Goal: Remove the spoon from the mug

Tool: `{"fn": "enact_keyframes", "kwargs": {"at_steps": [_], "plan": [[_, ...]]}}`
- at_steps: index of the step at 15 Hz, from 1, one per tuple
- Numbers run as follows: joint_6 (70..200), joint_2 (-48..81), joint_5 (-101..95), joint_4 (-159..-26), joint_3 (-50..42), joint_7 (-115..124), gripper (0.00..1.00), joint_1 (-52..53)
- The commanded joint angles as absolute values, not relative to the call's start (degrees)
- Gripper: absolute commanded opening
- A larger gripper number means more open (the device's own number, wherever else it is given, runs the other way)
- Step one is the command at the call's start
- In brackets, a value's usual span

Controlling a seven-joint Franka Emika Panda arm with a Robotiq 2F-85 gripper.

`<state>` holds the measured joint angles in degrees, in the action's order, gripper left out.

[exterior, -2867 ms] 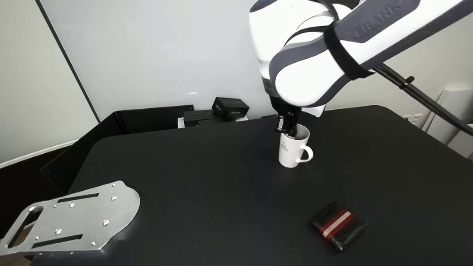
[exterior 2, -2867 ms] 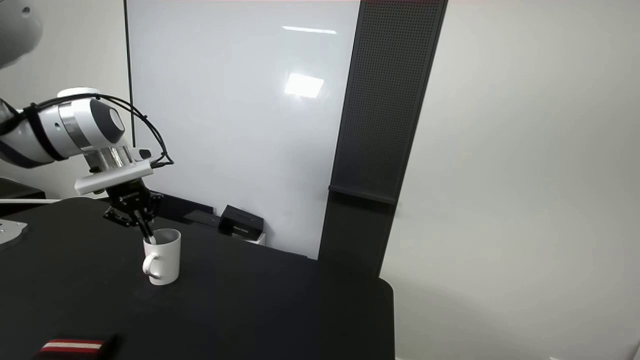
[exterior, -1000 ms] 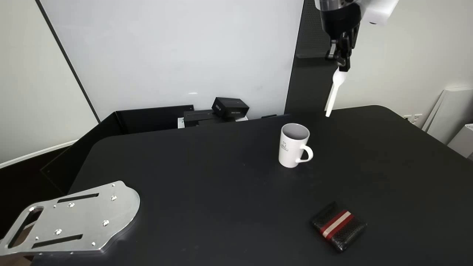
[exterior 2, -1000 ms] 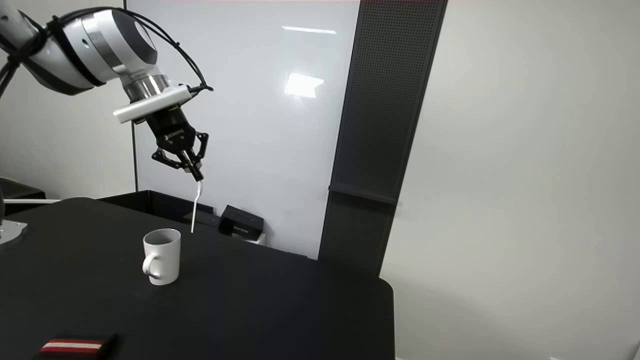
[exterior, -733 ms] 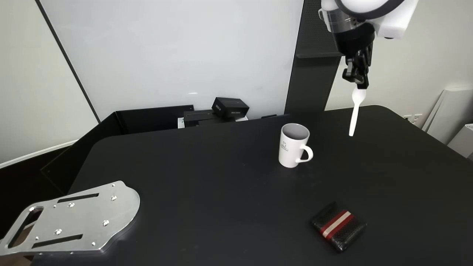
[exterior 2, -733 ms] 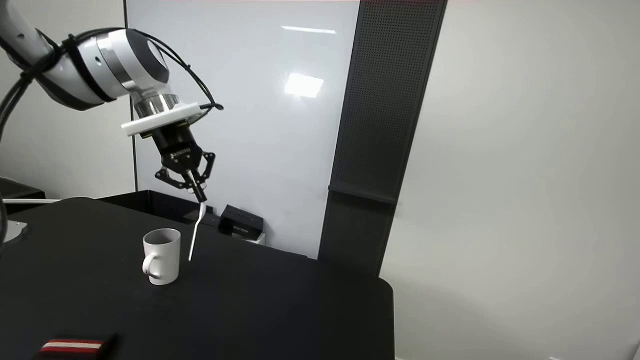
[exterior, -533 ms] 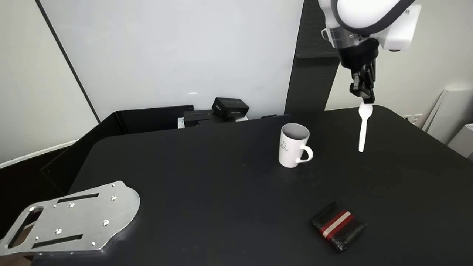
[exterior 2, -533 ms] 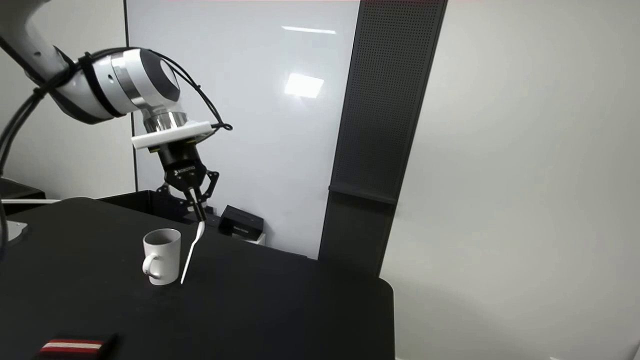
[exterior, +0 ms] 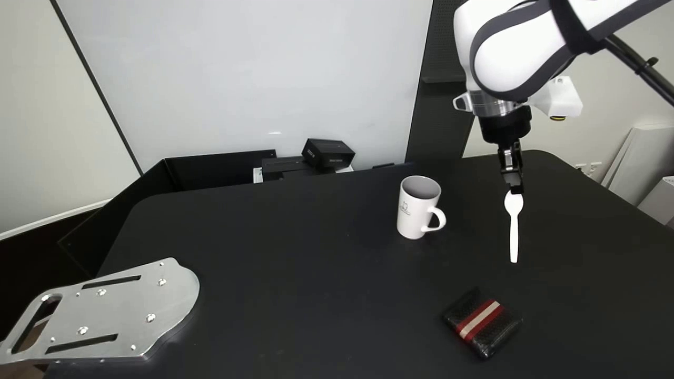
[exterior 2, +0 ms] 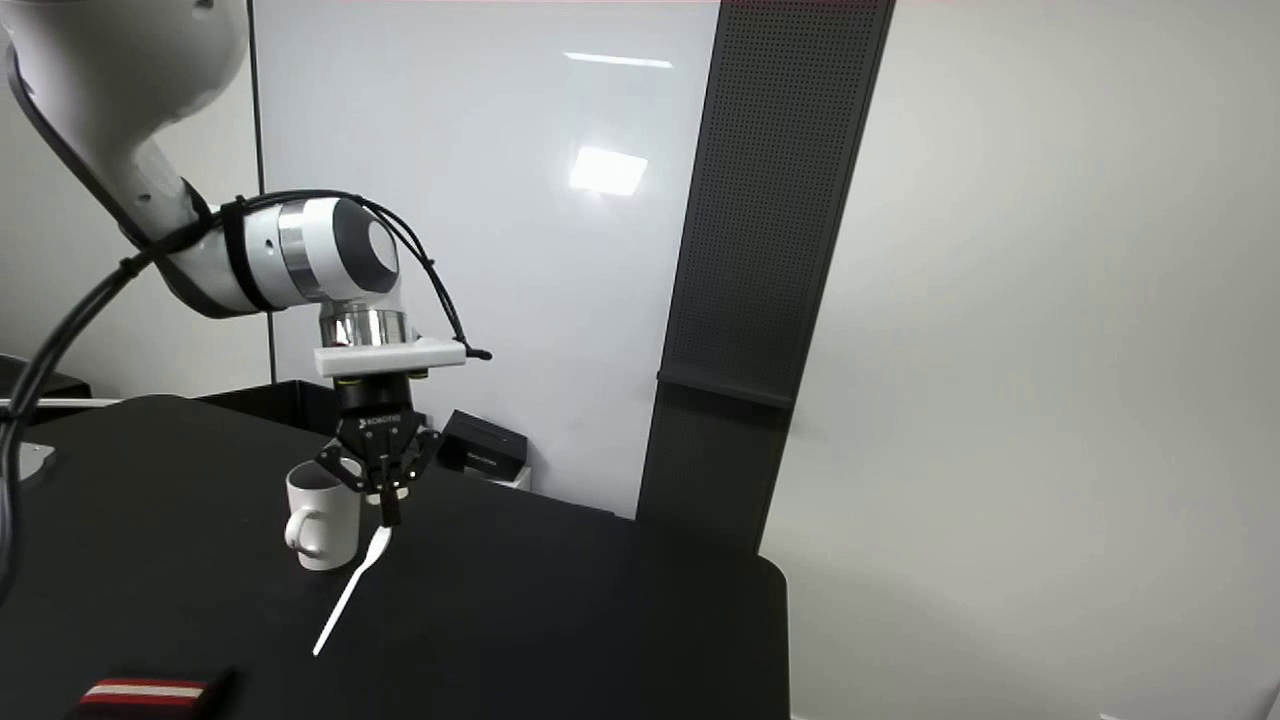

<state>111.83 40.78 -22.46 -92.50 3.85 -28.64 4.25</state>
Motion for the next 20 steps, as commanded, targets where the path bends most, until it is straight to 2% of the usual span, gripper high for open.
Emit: {"fn": "enact_keyframes", "kwargs": {"at_steps": [1, 11, 12, 13, 16, 20], "plan": [[111.5, 44.4, -20.7, -89.4, 5.6, -33.2, 0.01, 2.8], [109.6, 50.4, -18.1, -85.2, 5.5, -37.0, 0.01, 2.9], [109.4, 50.5, -18.2, -84.9, 5.5, -37.0, 0.29, 3.0], [109.6, 50.3, -18.4, -84.7, 5.4, -36.8, 0.29, 3.1], [112.8, 47.7, -19.3, -85.7, 5.1, -35.7, 0.48, 3.4], [125.4, 42.3, -18.6, -89.8, 5.4, -33.3, 0.76, 3.0]]}}
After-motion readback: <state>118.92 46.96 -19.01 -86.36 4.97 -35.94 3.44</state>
